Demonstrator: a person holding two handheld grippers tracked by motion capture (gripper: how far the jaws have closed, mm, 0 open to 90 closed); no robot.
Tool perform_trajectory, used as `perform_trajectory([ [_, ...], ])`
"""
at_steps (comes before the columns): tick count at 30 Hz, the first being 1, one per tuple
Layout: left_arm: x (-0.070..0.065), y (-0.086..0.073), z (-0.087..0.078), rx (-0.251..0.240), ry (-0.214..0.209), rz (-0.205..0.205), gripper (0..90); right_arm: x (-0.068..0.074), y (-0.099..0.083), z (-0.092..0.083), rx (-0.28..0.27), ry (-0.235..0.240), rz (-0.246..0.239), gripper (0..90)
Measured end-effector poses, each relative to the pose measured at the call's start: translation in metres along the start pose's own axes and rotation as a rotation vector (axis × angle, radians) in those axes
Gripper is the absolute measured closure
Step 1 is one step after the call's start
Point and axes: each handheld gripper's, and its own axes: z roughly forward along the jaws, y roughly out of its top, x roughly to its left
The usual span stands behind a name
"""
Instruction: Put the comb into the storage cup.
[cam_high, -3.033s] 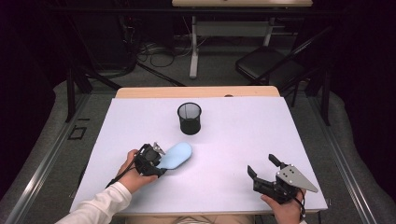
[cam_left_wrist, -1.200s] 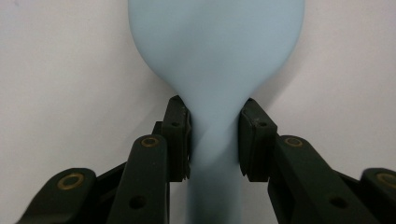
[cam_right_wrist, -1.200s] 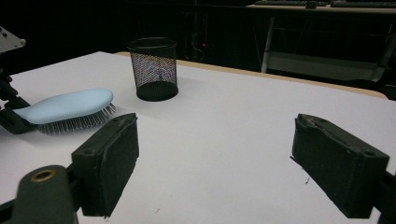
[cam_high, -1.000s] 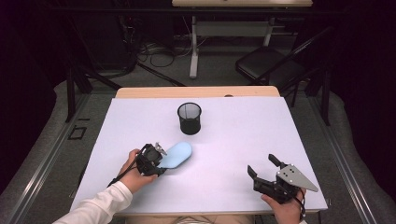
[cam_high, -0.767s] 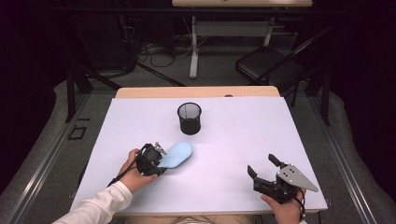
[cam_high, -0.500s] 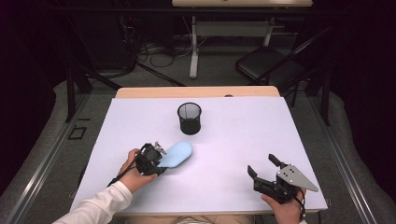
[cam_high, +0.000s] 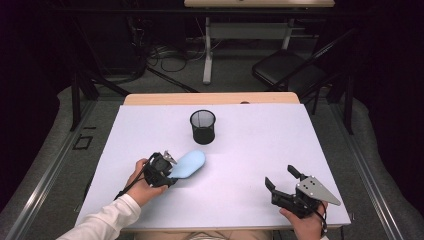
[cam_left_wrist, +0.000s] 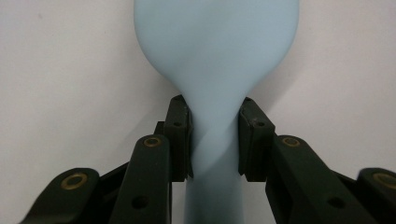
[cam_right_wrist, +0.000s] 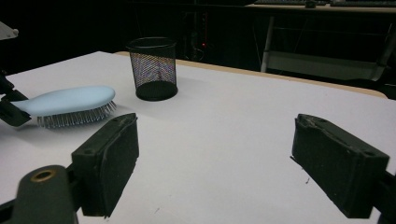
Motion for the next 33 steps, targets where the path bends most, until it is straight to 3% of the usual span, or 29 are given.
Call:
perform_trajectory([
  [16,0.003,0.005,-0.016,-0.051,0.002,-0.007,69.5,0.0,0.0,0.0,-0.001,0.0,-0.002,14.5],
  [33,0.007,0.011,-0.04,-0.142,0.024,-0.023,69.5,0.0,0.0,0.0,0.001,0.0,-0.002,14.5],
])
